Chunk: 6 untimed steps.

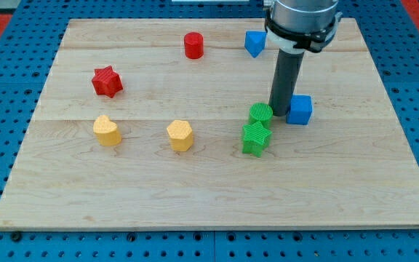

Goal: Move the blue cube close the green star and green green circle

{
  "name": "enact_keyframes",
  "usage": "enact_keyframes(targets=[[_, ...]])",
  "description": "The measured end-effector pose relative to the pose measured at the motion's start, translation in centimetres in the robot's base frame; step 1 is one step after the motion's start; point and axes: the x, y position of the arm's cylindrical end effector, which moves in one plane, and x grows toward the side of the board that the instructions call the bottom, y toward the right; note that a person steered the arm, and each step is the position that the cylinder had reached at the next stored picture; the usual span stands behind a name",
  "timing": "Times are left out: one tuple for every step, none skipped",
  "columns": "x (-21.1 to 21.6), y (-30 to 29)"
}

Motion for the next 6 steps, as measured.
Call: enact_keyframes(targets=[[-3.9, 1.3], [-4.0, 6.9], [4.4, 5.4], [3.0, 5.6], [-1.0, 6.2], [2.5, 0.9]])
